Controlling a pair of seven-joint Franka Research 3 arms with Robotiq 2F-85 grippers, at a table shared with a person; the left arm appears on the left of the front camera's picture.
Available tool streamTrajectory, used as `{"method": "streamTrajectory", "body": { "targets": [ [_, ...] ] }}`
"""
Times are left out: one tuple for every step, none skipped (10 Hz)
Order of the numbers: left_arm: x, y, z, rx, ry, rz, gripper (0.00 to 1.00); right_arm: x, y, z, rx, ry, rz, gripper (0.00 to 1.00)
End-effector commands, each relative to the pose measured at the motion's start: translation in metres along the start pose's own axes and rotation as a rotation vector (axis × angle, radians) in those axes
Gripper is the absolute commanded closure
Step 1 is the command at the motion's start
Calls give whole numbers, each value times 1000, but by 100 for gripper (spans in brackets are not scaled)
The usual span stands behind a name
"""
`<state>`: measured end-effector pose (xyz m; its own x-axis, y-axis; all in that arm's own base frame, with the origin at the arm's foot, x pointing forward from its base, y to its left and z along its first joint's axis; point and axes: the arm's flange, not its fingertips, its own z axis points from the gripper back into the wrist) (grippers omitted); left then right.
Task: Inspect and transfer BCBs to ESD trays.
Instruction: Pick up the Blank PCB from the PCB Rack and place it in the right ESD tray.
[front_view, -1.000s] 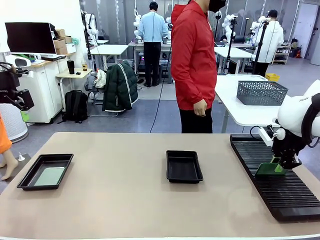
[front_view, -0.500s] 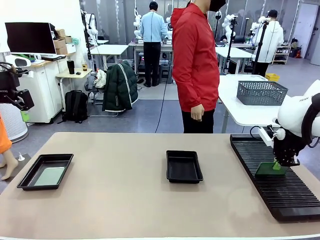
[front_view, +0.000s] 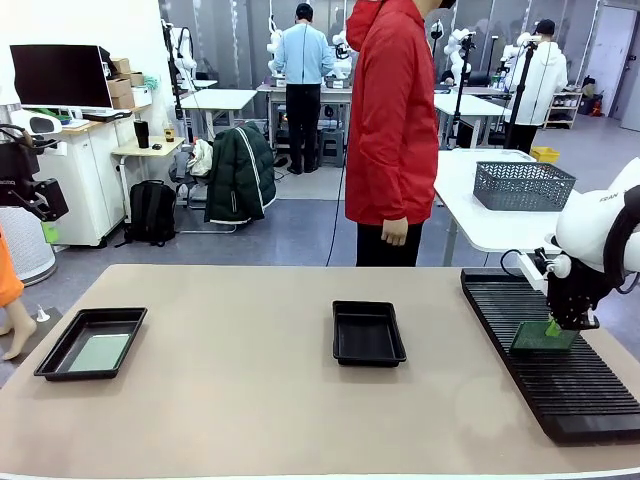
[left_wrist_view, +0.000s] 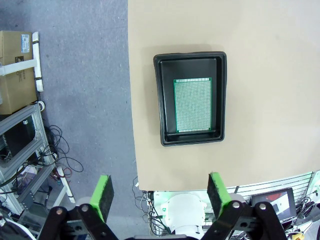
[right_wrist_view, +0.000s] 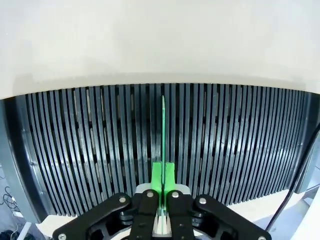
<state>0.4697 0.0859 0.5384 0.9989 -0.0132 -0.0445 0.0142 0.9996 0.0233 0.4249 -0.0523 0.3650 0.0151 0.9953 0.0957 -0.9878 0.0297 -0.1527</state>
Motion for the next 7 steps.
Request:
{"method": "streamTrajectory", "body": {
  "targets": [
    [0, 1, 0, 0, -3, 1, 0, 1, -10, 26, -43, -26, -8, 100],
    [0, 1, 0, 0, -3, 1, 0, 4, -18, 47, -48, -21, 0, 100],
    [0, 1, 0, 0, -3, 1, 0, 6, -27, 72, -56, -22, 28, 100],
    [0, 1, 0, 0, -3, 1, 0, 9, -33, 94, -58, -8, 49, 100],
    [0, 1, 0, 0, -3, 1, 0, 10, -40, 116, -55, 10, 65, 100],
    [0, 1, 0, 0, -3, 1, 0, 10, -46, 138, -51, 16, 77, 100],
    [0, 1, 0, 0, -3, 1, 0, 9, -51, 164, -46, 18, 90, 100]
  ]
}}
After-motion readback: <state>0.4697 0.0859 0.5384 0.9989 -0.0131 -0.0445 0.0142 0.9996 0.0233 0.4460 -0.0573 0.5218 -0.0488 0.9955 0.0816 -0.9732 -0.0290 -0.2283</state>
